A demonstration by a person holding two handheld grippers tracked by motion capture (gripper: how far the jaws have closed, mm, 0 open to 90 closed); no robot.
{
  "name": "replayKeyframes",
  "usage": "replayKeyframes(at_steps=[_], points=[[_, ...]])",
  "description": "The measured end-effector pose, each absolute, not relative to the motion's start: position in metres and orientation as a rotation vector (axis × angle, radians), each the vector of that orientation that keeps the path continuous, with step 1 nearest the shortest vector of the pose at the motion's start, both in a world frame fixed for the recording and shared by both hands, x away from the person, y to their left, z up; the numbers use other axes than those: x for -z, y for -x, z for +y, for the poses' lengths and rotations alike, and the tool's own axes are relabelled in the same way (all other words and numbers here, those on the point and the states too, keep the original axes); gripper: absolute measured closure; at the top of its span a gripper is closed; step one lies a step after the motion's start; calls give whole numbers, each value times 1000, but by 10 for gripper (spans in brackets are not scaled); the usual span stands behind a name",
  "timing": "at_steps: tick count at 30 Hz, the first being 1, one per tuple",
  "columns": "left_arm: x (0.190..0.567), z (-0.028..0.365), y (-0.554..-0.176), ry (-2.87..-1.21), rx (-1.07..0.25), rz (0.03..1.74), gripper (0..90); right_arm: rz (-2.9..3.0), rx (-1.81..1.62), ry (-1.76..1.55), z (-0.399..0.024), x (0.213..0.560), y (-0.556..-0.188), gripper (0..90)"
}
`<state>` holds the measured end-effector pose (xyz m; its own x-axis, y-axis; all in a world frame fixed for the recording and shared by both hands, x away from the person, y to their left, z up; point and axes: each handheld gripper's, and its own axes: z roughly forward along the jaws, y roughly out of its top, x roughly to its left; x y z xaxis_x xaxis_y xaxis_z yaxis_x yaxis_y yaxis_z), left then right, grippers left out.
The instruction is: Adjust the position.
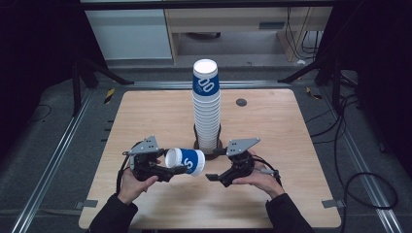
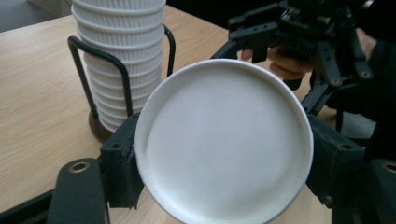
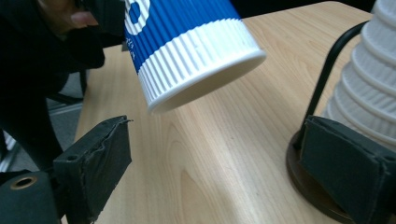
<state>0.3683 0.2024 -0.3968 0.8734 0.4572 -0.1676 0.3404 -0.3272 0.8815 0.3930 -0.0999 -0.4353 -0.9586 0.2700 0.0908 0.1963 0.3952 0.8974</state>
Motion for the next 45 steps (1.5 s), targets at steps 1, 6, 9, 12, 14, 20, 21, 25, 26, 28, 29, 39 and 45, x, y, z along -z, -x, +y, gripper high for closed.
replayKeyframes(at_steps=[1,6,9,12,14,20,21,25,26,28,29,39,45], points=[[397,202,-368,-1944,-133,587,254,2565,-1635,-429,-100,435,-393,86],[397,201,-367,-1926,-126,571,254,2588,-1678,-422,-95,439,-392,83],[398,200,-367,-1910,-115,561,254,2595,-1689,-417,-93,439,-392,82],[399,198,-366,-1900,-102,547,254,2605,-1714,-407,-90,440,-391,80],[399,197,-366,-1897,-96,539,254,2609,-1718,-399,-89,440,-390,80],[397,192,-361,-1883,-63,493,254,2616,-1757,-377,-85,441,-389,79],[398,191,-361,-1887,-57,485,254,2618,-1764,-373,-84,441,-389,78],[398,187,-359,-1891,-34,462,255,2622,-1783,-347,-81,441,-387,78],[398,186,-359,-1895,-27,455,255,2622,-1782,-347,-81,441,-387,78],[399,184,-358,-1902,-22,445,255,2626,-1783,-344,-79,442,-386,76],[399,183,-357,-1905,-20,441,255,2628,-1799,-338,-79,442,-386,77],[403,179,-358,-1917,3,430,255,2630,-1859,-312,-75,445,-385,102],[403,179,-358,-1927,9,430,254,2640,-1852,-293,-75,446,-385,137]])
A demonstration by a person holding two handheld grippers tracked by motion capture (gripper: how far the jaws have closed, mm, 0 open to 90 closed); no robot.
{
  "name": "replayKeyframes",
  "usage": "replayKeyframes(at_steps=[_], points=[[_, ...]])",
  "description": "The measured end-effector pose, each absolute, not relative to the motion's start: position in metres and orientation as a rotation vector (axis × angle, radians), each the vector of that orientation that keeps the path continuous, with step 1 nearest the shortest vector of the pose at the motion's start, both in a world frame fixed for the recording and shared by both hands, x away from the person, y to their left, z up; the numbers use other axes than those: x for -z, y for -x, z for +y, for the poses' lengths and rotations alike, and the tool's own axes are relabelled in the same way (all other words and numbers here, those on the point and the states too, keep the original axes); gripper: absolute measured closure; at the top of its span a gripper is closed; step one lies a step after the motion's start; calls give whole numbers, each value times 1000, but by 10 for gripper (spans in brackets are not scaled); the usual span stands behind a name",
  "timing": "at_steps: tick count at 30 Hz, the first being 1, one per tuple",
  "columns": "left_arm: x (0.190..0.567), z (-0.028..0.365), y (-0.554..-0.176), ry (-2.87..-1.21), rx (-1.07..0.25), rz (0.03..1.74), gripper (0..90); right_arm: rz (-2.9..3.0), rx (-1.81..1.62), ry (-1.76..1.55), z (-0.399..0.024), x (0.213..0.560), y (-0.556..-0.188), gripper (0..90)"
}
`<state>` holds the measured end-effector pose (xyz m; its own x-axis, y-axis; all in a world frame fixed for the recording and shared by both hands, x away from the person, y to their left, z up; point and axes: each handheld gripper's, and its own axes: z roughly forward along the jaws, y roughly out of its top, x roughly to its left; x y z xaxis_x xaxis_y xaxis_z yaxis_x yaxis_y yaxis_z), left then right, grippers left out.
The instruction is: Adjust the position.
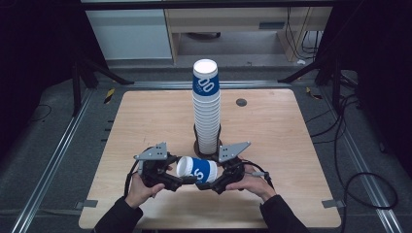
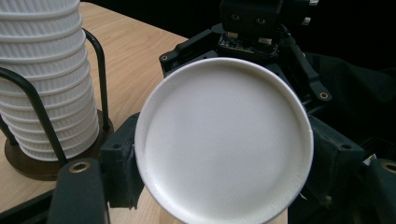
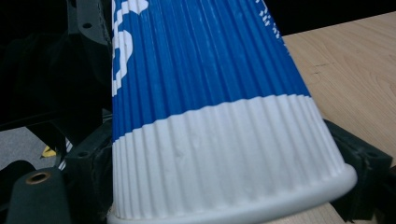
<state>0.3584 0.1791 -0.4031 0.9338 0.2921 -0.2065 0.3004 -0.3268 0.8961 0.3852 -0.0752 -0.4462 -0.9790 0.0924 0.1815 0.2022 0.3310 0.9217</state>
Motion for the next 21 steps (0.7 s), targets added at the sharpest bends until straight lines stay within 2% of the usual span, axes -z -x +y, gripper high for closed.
replayKeyframes(at_steps=[10,21], points=[[395,185,-357,-1930,-34,436,205,-2507,1724,289,-81,443,-387,153],[403,187,-364,-2115,-24,432,162,-2693,1607,296,-91,441,-388,151]])
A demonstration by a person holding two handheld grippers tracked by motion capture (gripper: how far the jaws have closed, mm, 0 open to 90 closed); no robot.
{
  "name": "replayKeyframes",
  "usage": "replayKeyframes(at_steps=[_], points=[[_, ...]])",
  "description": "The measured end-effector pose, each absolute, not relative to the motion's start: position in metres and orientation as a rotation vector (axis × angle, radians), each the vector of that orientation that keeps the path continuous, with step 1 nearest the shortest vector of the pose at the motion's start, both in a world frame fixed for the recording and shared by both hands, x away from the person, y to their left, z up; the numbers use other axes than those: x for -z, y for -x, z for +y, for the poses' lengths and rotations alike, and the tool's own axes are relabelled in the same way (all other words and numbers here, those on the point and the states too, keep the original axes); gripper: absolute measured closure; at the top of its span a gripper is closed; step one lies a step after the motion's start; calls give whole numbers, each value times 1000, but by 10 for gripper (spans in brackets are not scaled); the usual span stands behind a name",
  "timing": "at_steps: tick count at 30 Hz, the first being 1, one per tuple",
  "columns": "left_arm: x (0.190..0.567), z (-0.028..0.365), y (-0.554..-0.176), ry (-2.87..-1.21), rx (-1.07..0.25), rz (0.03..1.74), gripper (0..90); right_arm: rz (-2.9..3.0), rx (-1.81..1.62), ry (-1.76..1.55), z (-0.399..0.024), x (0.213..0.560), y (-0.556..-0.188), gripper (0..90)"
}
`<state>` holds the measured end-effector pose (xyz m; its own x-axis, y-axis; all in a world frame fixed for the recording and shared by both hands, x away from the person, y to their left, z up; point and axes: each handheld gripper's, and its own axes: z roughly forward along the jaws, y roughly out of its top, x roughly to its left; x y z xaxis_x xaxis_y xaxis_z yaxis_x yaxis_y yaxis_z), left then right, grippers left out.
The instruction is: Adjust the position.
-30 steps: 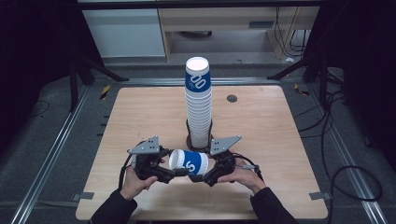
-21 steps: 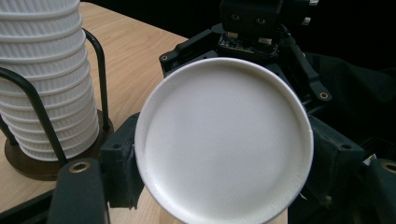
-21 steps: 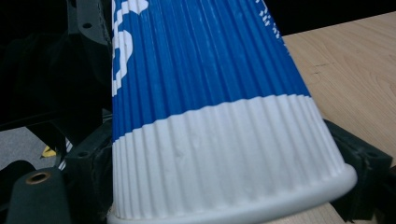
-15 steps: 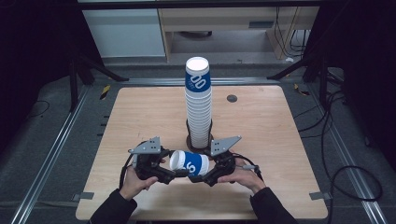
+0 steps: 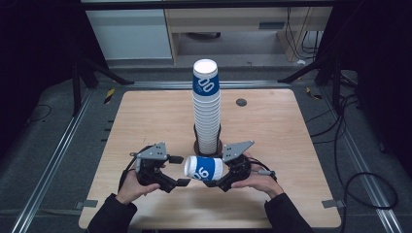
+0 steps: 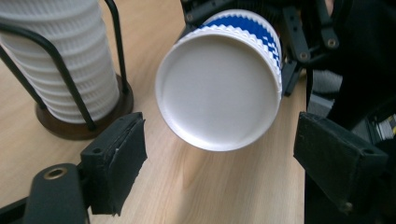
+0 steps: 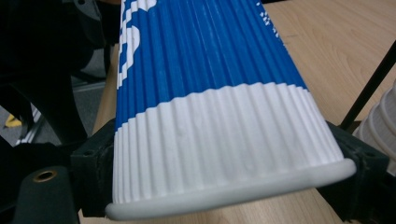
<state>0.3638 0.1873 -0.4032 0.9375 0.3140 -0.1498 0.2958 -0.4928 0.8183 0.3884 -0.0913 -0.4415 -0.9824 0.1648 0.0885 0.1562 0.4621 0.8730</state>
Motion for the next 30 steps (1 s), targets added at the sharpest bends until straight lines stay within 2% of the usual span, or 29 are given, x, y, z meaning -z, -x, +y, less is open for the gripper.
replayKeyframes(at_steps=[18,27,30], points=[[427,164,-363,-2339,35,352,164,2819,-1356,-166,-69,458,-379,151],[433,157,-360,-2407,62,317,203,2846,-1325,-118,-61,460,-374,152],[434,156,-360,-2418,52,319,244,2855,-1307,-101,-60,461,-373,151]])
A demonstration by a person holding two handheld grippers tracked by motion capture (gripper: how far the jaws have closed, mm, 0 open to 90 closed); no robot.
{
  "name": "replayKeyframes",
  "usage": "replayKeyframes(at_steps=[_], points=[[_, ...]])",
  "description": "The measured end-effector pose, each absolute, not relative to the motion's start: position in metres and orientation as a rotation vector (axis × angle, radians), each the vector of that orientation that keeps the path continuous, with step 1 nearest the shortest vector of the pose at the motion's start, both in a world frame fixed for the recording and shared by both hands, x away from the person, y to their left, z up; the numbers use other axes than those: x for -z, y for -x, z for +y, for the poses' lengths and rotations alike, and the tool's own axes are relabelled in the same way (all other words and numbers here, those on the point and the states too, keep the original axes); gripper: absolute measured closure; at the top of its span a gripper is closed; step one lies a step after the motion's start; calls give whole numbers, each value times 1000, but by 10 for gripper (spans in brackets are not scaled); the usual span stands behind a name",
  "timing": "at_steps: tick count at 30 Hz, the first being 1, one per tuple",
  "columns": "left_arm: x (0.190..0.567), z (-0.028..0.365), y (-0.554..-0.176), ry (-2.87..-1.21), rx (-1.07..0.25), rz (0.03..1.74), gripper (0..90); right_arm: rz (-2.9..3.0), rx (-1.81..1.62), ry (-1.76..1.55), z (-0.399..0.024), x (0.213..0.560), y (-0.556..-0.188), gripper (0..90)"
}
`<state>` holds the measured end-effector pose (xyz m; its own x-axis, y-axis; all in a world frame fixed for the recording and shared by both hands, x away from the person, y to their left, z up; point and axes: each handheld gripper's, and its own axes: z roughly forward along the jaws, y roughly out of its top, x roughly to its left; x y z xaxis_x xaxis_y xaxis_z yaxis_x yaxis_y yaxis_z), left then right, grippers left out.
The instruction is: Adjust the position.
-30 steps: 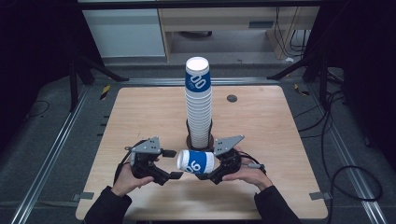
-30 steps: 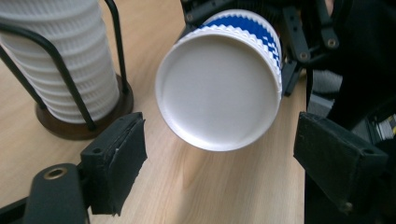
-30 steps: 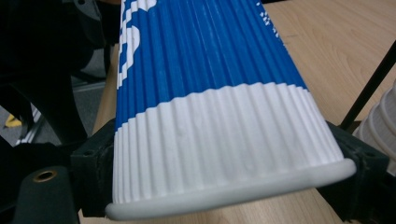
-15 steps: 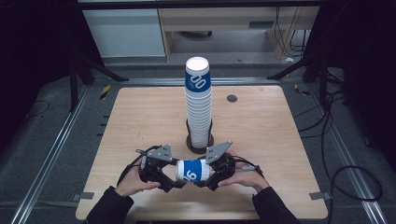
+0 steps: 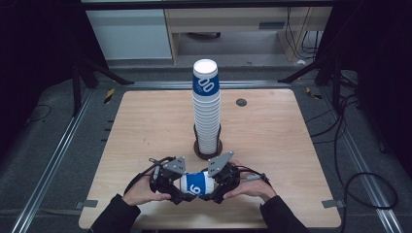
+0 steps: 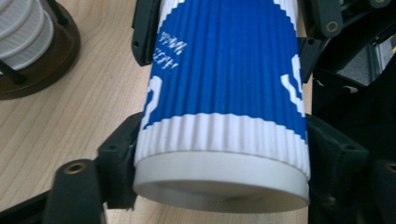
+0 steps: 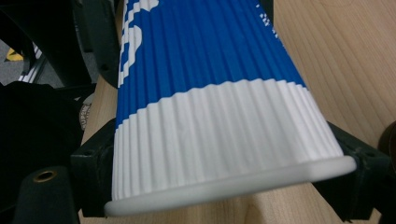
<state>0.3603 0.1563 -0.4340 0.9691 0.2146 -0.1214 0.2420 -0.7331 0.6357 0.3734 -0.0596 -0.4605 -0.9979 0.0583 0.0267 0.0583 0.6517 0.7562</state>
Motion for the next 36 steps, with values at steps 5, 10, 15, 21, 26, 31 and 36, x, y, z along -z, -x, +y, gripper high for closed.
replayKeyframes(at_steps=[5,10,15,21,26,31,36], points=[[434,156,-360,-2422,62,317,257,2863,-1300,-100,-59,461,-373,145],[433,158,-361,-2408,50,324,265,2851,-1320,-112,-60,460,-374,104],[431,163,-363,-2388,34,338,266,2801,-1410,-174,-68,452,-378,70],[428,173,-368,-2347,25,374,266,2724,-1502,-235,-81,442,-382,63],[422,187,-373,-2271,-3,421,266,2671,-1543,-298,-93,436,-386,63],[415,196,-373,-2167,-15,425,266,2653,-1586,-345,-100,435,-389,65],[409,197,-370,-2095,9,392,266,2654,-1652,-343,-98,435,-389,69]])
